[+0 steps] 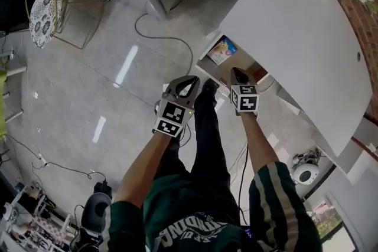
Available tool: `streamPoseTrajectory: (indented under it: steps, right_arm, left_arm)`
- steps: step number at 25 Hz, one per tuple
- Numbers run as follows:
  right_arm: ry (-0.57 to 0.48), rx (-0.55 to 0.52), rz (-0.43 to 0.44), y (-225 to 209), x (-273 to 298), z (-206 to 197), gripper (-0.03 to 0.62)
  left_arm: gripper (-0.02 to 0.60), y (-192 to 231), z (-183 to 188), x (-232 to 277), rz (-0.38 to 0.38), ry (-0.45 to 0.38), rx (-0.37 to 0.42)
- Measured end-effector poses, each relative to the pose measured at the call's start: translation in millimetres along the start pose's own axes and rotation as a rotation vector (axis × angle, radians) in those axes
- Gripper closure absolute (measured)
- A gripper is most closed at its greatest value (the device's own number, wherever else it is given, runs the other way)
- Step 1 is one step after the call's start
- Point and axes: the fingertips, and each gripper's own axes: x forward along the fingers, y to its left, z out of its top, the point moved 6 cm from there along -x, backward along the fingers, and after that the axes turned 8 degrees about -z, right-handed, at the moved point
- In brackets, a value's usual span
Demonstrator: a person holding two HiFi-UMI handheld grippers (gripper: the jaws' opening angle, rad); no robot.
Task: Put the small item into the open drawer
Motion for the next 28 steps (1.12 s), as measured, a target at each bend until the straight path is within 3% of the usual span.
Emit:
streamPoseTrajectory:
  steps: [6,11,20,28]
  right_arm:
    - [-0.115,-0.028,-0.006,15,-69,41,0.569]
    - [-0.185,0.017,0.004,30,-121,69,0.569]
    - [-0.254,0.049,-0.014,74,-179,75,0.569]
    - [-0.493,0.047,-0.039,85,-254,139,0.569]
  left_arm:
    - [0.563,-11,41,-35,-0.015,-0.032,0.049]
    - [0.563,-22,69,-59,-0.025,-0.061,0.095]
    - [0.563,-31,83,-108,-0.020,-0.112,0.120]
    - [0.563,-37,145,-153,0.001,-0.250,0.215]
